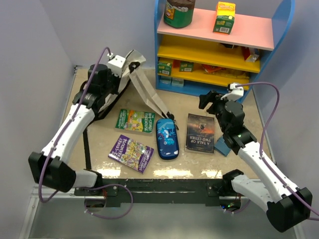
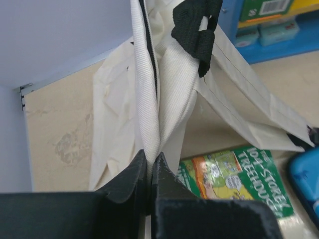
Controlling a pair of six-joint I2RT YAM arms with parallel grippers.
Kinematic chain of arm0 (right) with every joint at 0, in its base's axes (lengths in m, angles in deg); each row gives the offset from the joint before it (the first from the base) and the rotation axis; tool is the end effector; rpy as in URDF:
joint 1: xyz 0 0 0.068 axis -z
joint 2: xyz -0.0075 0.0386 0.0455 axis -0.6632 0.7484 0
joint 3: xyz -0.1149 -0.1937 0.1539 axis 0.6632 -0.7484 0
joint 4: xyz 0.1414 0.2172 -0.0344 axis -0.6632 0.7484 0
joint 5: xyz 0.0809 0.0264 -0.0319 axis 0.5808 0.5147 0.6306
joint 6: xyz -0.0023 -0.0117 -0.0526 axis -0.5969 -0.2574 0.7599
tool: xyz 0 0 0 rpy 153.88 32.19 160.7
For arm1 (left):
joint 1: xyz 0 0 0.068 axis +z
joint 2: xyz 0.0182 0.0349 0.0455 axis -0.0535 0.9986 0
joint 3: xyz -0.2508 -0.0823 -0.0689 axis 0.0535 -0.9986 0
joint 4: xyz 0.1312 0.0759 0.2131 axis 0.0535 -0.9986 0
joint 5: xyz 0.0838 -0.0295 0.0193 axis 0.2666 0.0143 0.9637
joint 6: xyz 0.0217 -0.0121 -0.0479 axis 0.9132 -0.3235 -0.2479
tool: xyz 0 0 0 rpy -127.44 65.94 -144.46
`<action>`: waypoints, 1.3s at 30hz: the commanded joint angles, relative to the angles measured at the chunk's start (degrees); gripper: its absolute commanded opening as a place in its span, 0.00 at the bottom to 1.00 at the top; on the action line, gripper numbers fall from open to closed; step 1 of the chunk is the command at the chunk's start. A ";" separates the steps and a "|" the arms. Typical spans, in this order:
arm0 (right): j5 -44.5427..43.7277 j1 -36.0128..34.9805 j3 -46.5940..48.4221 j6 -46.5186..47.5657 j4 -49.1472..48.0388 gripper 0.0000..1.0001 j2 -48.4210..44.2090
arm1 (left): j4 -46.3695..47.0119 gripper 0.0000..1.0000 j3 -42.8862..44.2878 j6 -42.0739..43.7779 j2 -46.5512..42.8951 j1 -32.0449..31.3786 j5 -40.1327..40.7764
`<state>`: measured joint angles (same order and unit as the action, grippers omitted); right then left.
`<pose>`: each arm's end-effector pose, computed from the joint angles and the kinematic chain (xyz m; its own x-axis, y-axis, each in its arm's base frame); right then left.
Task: Pack the student bag
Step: Pick up the student bag at the corner of the board, then place the student bag at the center of the board.
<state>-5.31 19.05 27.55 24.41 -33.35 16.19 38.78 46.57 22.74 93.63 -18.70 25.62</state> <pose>0.2036 0.0730 0.3249 -0.1309 0.3766 -0.9171 -0.0465 0.9217 0.3851 0.3046 -0.0828 0.3743 -0.3499 0.2618 -0.8995 0.2693 0.9477 0.1711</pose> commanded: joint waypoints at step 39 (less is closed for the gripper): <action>7.98 -11.33 12.35 -10.91 6.26 0.96 18.28 | -14.40 0.96 -9.40 5.74 -12.67 -22.26 -28.74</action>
<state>-0.11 8.47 35.55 14.88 -21.26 33.83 23.68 30.85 25.37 83.91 -47.75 0.29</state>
